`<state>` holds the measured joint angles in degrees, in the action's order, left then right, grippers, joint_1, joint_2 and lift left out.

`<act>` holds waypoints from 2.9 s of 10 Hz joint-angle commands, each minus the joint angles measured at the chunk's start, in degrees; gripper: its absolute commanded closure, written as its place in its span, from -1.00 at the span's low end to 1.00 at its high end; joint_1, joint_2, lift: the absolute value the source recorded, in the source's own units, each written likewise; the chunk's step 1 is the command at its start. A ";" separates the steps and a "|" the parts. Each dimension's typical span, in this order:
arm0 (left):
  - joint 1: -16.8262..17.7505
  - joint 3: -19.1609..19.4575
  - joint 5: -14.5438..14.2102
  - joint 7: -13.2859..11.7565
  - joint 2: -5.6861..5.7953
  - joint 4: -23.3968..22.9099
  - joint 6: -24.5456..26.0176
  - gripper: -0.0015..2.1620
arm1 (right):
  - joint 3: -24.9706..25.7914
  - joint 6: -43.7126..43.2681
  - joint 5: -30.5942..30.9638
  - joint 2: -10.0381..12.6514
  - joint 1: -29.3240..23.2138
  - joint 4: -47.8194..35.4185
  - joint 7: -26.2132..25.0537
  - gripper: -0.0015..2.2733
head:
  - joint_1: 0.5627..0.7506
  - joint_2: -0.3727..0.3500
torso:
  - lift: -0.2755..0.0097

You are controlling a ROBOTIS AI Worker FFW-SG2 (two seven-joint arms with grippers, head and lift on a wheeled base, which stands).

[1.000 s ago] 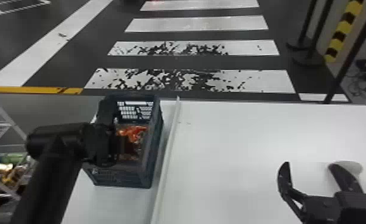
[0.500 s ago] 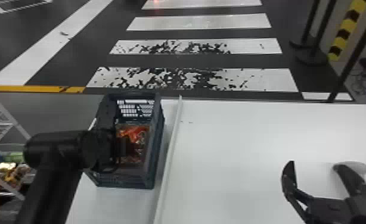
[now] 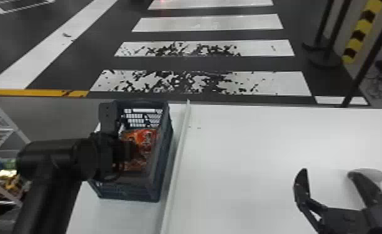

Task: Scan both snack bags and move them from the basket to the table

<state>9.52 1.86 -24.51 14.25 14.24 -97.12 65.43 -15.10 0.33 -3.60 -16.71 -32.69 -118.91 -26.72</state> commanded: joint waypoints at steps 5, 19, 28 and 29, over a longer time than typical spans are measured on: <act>-1.26 -0.19 0.16 1.75 -0.09 -6.77 0.10 0.66 | 0.16 -0.02 -0.18 -0.08 0.26 0.52 0.00 -0.95 | 0.41 0.37 | 0.24; -7.06 -0.80 3.94 7.64 -0.17 -23.38 2.73 0.66 | 0.08 -0.02 -0.71 0.19 0.70 2.72 0.00 -0.95 | 0.41 0.36 | 0.24; -12.69 3.68 -3.97 7.29 -0.17 -39.46 2.73 0.66 | 1.57 -0.02 -0.35 0.80 0.17 2.28 -0.09 -0.94 | 0.41 0.31 | 0.24; -12.86 3.50 -5.38 7.02 -0.17 -40.08 2.91 0.66 | 1.75 0.16 -0.27 0.80 0.17 2.19 -0.09 -0.94 | 0.41 0.28 | 0.24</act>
<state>-3.23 5.38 -29.01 21.30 14.05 -136.74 68.23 -13.48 0.43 -3.90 -15.92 -32.53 -116.66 -26.81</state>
